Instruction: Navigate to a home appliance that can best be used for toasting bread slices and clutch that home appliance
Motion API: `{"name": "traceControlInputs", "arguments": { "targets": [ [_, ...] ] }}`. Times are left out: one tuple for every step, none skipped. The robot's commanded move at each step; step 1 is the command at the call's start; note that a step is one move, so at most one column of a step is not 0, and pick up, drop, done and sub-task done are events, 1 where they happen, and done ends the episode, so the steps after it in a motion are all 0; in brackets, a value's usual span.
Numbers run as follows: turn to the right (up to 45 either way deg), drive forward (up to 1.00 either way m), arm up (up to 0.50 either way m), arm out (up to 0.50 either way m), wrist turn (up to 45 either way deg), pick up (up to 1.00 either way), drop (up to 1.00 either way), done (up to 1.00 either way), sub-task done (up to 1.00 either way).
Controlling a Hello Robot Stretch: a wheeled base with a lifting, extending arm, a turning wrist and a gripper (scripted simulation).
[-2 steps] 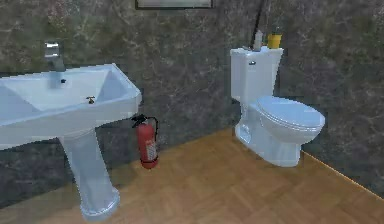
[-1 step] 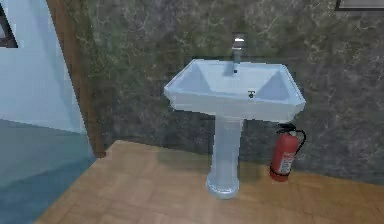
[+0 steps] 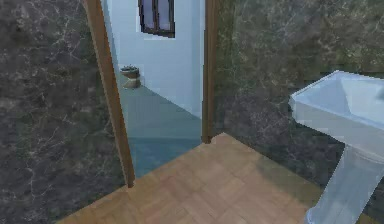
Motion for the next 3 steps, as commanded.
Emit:
{"name": "traceControlInputs", "arguments": {
  "targets": [
    [0.0,0.95,0.00,0.00,0.0,0.00,0.00,0.00,0.00],
    [-15.0,0.00,0.00,0.00,0.0,0.00,0.00,0.00,0.00],
    [0.0,0.35,0.00,0.00,0.0,0.00,0.00,0.00,0.00]
  ]
}}
